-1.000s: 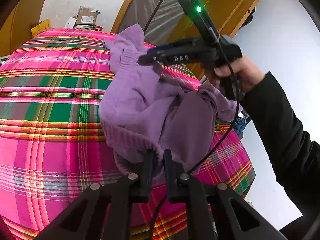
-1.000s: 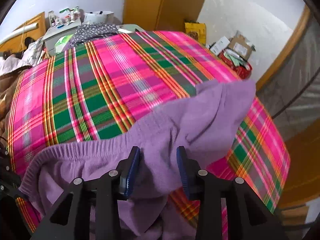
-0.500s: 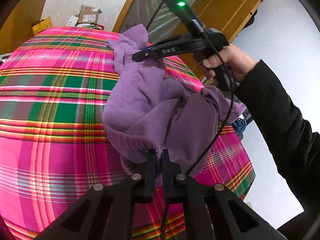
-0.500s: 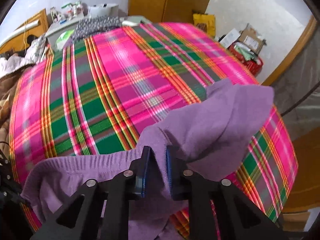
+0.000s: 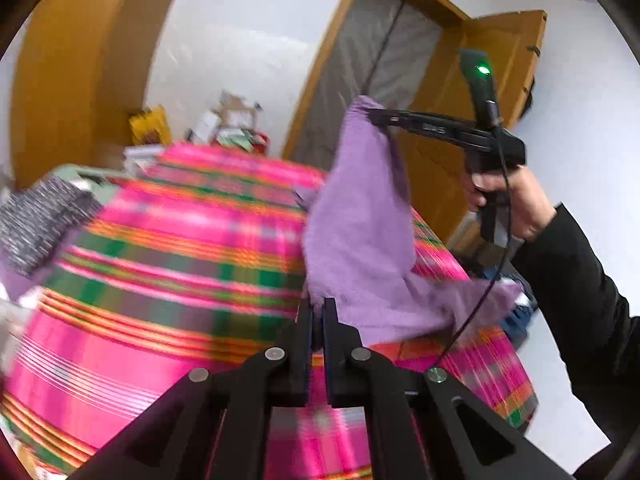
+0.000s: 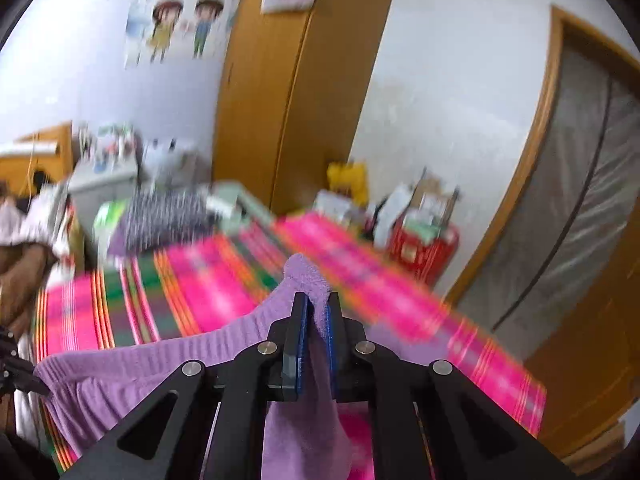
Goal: Fold clothes
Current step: 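Raise the lilac garment off the bed with both tools, shaking it out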
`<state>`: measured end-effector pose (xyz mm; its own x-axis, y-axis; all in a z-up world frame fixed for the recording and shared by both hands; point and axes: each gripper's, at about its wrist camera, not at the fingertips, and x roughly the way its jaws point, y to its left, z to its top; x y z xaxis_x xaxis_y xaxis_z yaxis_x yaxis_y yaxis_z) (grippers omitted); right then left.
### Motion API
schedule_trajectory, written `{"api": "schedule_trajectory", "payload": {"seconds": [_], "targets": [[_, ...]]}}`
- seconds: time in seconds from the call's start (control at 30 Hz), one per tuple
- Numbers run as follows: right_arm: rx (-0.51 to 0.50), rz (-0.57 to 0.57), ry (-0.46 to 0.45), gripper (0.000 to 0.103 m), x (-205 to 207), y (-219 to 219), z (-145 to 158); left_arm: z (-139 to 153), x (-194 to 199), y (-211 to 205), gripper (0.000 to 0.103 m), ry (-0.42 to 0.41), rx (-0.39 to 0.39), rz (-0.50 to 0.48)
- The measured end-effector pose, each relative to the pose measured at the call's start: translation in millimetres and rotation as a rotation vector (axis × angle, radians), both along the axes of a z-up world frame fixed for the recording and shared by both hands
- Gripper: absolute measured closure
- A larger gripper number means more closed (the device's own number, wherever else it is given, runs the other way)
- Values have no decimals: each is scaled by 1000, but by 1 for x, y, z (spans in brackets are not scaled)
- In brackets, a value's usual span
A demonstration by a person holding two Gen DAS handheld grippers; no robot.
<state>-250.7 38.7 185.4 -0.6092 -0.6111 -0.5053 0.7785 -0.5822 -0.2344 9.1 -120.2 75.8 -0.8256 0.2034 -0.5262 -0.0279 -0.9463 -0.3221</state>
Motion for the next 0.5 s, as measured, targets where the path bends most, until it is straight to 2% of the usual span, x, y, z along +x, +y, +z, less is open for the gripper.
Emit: {"api": "schedule_trajectory", "payload": {"seconds": [0.17, 0.3, 0.4, 0.5], "targets": [[-125, 34, 107, 95, 17, -29, 52, 35, 17, -32, 99, 66, -44, 85], [-216, 62, 166, 95, 37, -42, 81, 71, 39, -53, 99, 145, -85, 149], [-201, 71, 156, 94, 39, -59, 66, 75, 49, -64, 99, 152, -99, 193], [-106, 72, 10, 94, 17, -88, 13, 49, 41, -74, 99, 59, -84, 213]]}}
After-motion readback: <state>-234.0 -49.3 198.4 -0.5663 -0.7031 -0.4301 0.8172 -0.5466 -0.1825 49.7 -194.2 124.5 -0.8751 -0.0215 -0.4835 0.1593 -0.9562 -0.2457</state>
